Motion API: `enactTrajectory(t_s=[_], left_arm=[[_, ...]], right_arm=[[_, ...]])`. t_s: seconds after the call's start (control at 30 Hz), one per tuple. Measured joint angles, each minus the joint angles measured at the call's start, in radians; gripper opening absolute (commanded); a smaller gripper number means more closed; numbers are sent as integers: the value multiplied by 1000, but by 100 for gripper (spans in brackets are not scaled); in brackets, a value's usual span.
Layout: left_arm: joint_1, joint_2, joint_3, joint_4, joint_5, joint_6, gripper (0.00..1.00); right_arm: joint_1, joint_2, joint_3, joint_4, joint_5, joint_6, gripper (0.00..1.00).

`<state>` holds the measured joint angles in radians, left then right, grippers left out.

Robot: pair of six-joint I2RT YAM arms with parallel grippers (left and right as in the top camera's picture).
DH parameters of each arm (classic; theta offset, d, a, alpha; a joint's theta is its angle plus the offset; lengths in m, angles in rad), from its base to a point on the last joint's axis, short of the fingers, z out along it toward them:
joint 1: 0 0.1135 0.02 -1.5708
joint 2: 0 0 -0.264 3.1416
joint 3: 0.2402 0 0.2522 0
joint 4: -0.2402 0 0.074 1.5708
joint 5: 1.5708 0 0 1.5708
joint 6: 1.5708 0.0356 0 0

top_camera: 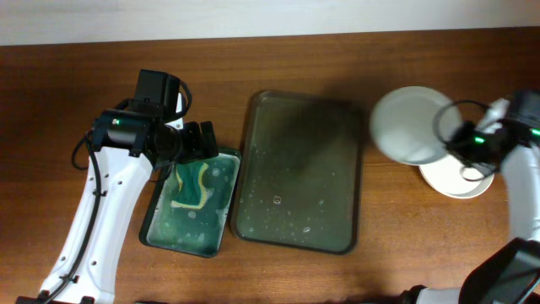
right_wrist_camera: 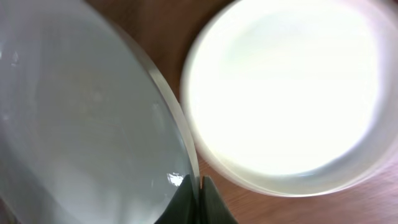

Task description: Clean dirty plates on tray and stack at the side

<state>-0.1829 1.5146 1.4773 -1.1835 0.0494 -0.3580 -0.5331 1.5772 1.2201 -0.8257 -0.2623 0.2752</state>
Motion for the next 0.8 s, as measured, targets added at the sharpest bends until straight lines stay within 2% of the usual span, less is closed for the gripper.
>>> enactTrajectory(t_s=[0.1,0.2,0.23,0.27,0.3,0.4,0.53,0.6,0.7,0.8], left_arm=[[0,0,0,-1,0,0,99],[0,0,0,-1,0,0,100],[0,0,0,-1,0,0,99],[0,0,0,-1,0,0,99],[0,0,0,-1,0,0,99],[0,0,0,-1,0,0,99],[0,0,0,-1,0,0,100],[0,0,0,-1,0,0,100],[0,0,0,-1,0,0,99],[0,0,0,-1,0,0,99]], right_arm=[[-138,64,0,5,3,48,4],[-210,133,0,4,56,73,4],[-232,164,0,-1,74,83,16],[-244,187,0,-6,85,87,47],[-254,215,0,-8,93,94,61],[-255,236,0,-8,75,92,64],[-249,217,21,-61,-150,37,64],[-215,148,39,-130,-245,-10,63],[-104,8,57,-191,-302,-77,63],[108,-132,67,-236,-296,-113,63]])
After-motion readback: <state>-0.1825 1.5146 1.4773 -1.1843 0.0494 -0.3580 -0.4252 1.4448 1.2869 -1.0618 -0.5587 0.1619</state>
